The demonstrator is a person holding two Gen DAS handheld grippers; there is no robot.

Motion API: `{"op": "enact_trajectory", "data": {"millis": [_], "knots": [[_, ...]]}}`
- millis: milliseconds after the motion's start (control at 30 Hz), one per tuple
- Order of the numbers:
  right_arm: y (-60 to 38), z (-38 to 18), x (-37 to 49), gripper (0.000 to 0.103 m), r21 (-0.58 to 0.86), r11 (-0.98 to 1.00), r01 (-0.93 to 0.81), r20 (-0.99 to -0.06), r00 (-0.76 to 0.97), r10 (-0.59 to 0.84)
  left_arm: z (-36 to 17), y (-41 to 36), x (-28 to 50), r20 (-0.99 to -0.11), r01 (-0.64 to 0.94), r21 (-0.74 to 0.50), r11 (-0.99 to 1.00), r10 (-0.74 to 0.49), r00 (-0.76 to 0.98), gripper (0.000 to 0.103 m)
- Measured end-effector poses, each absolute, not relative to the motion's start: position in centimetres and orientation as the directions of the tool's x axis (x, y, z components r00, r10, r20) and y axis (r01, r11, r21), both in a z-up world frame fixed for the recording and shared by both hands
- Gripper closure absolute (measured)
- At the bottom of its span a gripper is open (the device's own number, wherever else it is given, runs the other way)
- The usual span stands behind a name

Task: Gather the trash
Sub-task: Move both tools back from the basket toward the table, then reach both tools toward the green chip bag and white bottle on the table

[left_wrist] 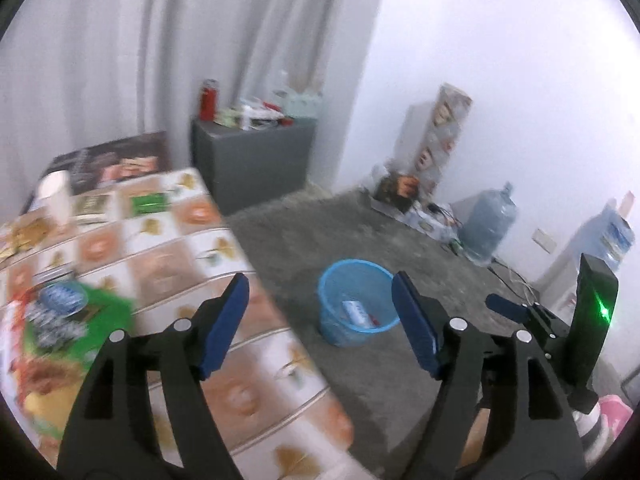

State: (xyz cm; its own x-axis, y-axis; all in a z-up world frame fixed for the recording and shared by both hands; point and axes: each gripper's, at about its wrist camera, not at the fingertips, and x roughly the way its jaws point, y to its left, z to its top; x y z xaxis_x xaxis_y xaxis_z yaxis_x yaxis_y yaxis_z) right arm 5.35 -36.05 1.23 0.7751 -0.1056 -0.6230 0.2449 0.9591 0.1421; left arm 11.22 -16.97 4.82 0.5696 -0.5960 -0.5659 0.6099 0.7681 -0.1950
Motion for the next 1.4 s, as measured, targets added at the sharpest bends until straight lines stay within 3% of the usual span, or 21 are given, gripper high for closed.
{"op": "enact_trajectory", "data": {"millis": [433, 800, 900, 1067, 1233, 1400], "knots": [[-27.1, 2.8, 8.7, 0.006, 0.219, 0.972, 0.079, -0.63, 0.773, 0.079, 3.0, 3.6, 9.4, -0.532, 0.297, -0.254, 0.921, -0.389, 0.752, 0.032], [-22.0, 2.1, 13.0, 0.006, 0.267, 0.964, -0.017, -0.674, 0.712, 0.199, 0.6, 12.8, 8.7, -0.522, 0.125, -0.277, 0.953, -0.258, 0.813, 0.032], [-20.5, 1.7, 14.4, 0.006, 0.295, 0.954, -0.045, -0.685, 0.686, 0.244, 0.0, 13.9, 8.7, -0.513, 0.128, -0.307, 0.943, -0.278, 0.812, 0.032], [-18.8, 0.0, 16.9, 0.006, 0.486, 0.87, -0.08, -0.665, 0.612, 0.427, -0.4, 14.0, 7.9, -0.472, 0.191, -0.335, 0.923, -0.34, 0.813, 0.032], [-17.8, -3.5, 20.0, 0.007, 0.656, 0.754, -0.024, -0.639, 0.514, 0.572, -0.8, 13.4, 7.5, -0.457, 0.237, -0.329, 0.914, -0.374, 0.807, 0.032], [-16.7, -6.4, 21.9, 0.01, 0.714, 0.699, 0.038, -0.634, 0.458, 0.623, -1.2, 13.1, 7.4, -0.468, 0.25, -0.303, 0.919, -0.373, 0.801, 0.032]]}}
